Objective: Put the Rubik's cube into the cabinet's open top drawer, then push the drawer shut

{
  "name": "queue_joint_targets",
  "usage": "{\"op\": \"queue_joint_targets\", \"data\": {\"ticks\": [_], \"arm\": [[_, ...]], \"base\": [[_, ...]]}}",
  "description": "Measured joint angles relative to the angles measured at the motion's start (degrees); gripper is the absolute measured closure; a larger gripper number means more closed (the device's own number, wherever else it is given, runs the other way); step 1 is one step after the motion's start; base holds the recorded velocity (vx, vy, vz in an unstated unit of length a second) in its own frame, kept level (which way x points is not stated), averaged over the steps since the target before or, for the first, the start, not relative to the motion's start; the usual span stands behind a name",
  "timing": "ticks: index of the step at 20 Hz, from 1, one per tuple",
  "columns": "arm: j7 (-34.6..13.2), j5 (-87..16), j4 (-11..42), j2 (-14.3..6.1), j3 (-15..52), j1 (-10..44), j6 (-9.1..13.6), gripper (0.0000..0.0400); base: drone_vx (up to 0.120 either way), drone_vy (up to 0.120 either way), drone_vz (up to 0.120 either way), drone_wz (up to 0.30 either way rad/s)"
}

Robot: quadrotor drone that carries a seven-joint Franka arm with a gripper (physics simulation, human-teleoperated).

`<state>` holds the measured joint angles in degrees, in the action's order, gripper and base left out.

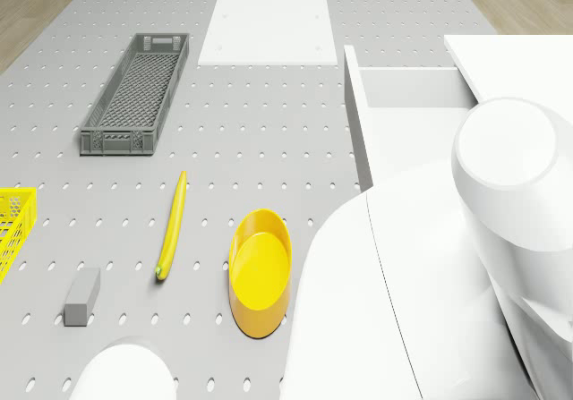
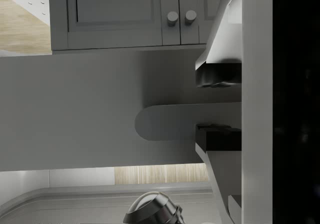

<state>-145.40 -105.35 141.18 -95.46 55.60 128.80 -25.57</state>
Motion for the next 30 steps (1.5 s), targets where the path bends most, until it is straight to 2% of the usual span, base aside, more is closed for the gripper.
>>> {"op": "queue_joint_targets", "data": {"ticks": [1, 2, 5, 6, 7, 14, 15, 16, 21, 24, 25, 27, 28, 30], "arm": [[-2.9, -0.2, 0.9, 0.3, -0.8, -0.8, 0.1, 0.0295], [-3.1, 0.0, 1.4, 0.0, -1.2, -1.1, -0.2, 0.0295], [2.8, -5.2, 2.7, -0.6, -1.3, -4.3, 0.1, 0.0296], [-1.4, -4.9, 3.7, -0.1, -2.6, -5.0, 0.2, 0.0295], [-0.4, -5.5, 4.1, -0.5, -2.8, -5.5, 0.0, 0.0295], [14.0, -19.7, 6.6, -1.4, -3.5, -13.3, 0.2, 0.0295], [11.1, -20.6, 7.3, -1.2, -4.7, -14.3, 0.2, 0.0295], [10.5, -20.6, 7.8, -1.4, -5.5, -14.5, -0.1, 0.0295], [20.7, -30.6, 8.5, -1.8, -6.1, -19.4, -0.8, 0.0295], [26.0, -36.7, 8.7, -1.9, -6.8, -22.3, -1.7, 0.0293], [21.6, -36.7, 9.3, -1.9, -8.7, -22.7, -2.0, 0.0291], [24.3, -39.1, 9.1, -2.1, -9.0, -23.7, -2.6, 0.0292], [20.0, -38.7, 9.6, -2.1, -10.7, -23.9, -2.8, 0.0293], [23.1, -40.5, 9.3, -2.2, -10.5, -24.6, -3.2, 0.0294]], "base": [[0.000, 0.000, 0.000, 0.000], [0.000, 0.000, 0.000, 0.000], [0.000, 0.000, 0.000, 0.000], [0.000, 0.000, 0.000, 0.000], [0.000, 0.000, 0.000, 0.000], [0.000, 0.000, 0.000, 0.000], [0.000, 0.000, 0.000, 0.000], [0.000, 0.000, 0.000, 0.000], [0.000, 0.000, 0.000, 0.000], [0.000, -0.093, 0.000, 0.000], [0.000, -0.120, 0.000, 0.000], [0.000, -0.100, 0.000, 0.000], [0.000, 0.120, 0.000, 0.000], [0.000, 0.120, 0.000, 0.000]]}}
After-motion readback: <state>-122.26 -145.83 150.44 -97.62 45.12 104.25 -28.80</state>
